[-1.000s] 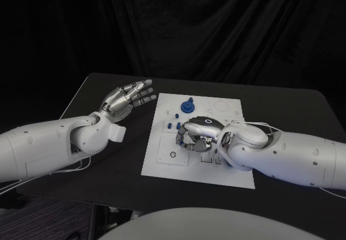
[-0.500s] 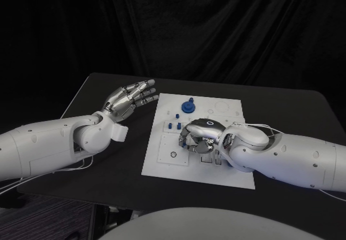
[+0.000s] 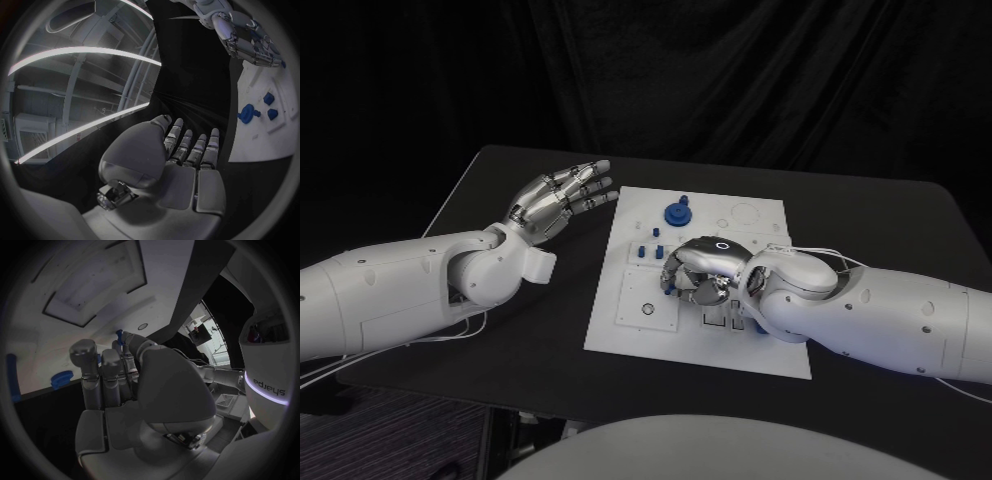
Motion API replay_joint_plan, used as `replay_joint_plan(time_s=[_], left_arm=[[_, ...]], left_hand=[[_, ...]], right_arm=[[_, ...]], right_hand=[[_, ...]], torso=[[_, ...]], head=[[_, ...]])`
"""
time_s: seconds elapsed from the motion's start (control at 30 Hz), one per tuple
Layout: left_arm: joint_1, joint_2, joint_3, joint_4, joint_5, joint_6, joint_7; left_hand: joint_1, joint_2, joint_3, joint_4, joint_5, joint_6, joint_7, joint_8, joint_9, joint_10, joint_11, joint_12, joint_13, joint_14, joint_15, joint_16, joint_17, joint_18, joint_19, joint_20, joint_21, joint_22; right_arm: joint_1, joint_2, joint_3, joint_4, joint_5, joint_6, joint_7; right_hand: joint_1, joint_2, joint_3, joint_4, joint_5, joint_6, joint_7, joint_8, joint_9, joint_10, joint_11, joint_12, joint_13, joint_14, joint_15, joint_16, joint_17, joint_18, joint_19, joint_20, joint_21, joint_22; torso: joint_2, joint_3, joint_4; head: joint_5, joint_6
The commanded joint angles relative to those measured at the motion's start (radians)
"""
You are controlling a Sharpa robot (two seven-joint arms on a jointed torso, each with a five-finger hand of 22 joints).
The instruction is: Assemble the parts on the task board
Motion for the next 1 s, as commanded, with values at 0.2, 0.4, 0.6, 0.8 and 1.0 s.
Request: replay_joint_plan(time_s=[0.2,0.4,0.6,0.8,1.0], left_arm=[[-0.003,0.003,0.001,-0.001,0.005,0.019,0.080],[-0.004,0.004,0.001,-0.002,0.005,0.022,0.075],[-0.005,0.006,0.001,-0.005,0.005,0.024,0.071],[-0.006,0.006,0.001,-0.006,0.005,0.025,0.069],[-0.007,0.005,0.001,-0.006,0.005,0.025,0.067]], left_hand=[[0.000,0.013,0.008,-0.001,0.004,0.000,0.009,0.007,0.001,0.001,0.005,0.003,0.001,0.005,0.002,0.007,0.001,-0.016,0.007,-0.001,0.005,0.000],[0.000,0.014,0.009,-0.001,0.005,0.000,0.010,0.007,0.001,0.001,0.005,0.003,0.001,0.005,0.003,0.007,0.001,-0.017,0.006,-0.001,0.004,-0.001],[0.000,0.014,0.010,-0.001,0.006,-0.001,0.010,0.007,0.001,0.001,0.005,0.002,0.001,0.006,0.004,0.008,0.001,-0.017,0.007,-0.001,0.005,-0.001],[0.000,0.015,0.013,-0.002,0.007,-0.001,0.011,0.007,0.001,0.001,0.006,0.003,0.001,0.006,0.005,0.009,0.001,-0.018,0.008,-0.001,0.005,0.000],[0.000,0.015,0.013,-0.002,0.007,-0.001,0.011,0.007,0.001,0.001,0.006,0.003,0.001,0.006,0.005,0.009,0.001,-0.018,0.008,-0.001,0.005,0.000]], right_arm=[[-0.010,0.009,0.000,-0.009,-0.007,-0.006,-0.012],[-0.014,0.013,0.001,-0.012,-0.007,0.003,-0.013],[-0.017,0.014,0.001,-0.013,-0.007,0.015,-0.014],[-0.018,0.014,0.001,-0.015,-0.007,0.019,-0.004],[-0.018,0.007,0.001,-0.011,-0.004,0.022,-0.001]], right_hand=[[-0.001,-0.007,-0.004,-0.001,-0.002,-0.008,-0.002,-0.007,0.001,0.023,-0.017,0.003,0.000,0.000,0.000,-0.005,-0.003,0.003,-0.001,-0.002,-0.008,0.093],[-0.001,-0.007,-0.004,0.000,-0.004,-0.008,-0.001,-0.008,0.001,0.022,-0.017,0.001,-0.001,-0.002,0.000,-0.008,-0.006,0.004,-0.002,-0.002,-0.010,0.092],[-0.026,-0.018,-0.014,0.018,-0.032,-0.060,0.012,-0.049,-0.011,-0.010,-0.002,-0.027,-0.013,-0.010,0.012,-0.018,-0.016,0.004,-0.011,0.005,-0.031,0.086],[-0.065,-0.049,-0.061,0.054,-0.074,-0.170,0.004,-0.127,-0.054,-0.134,0.028,-0.070,-0.028,-0.038,0.038,-0.048,-0.049,0.012,-0.035,0.029,-0.096,0.068],[-0.072,-0.057,-0.158,0.076,-0.099,-0.252,-0.026,-0.177,-0.091,-0.348,0.055,-0.102,-0.038,-0.114,0.052,-0.113,-0.114,0.032,-0.101,0.046,-0.240,0.031]], torso=[[0.000,-0.0005,0.0012],[0.000,-0.0002,0.0024],[-0.001,-0.0004,0.0007],[-0.001,-0.0006,-0.0004],[-0.002,-0.0002,-0.0013]], head=[[0.001,0.000],[0.000,0.000],[0.002,0.000],[0.002,0.000],[-0.002,0.000]])
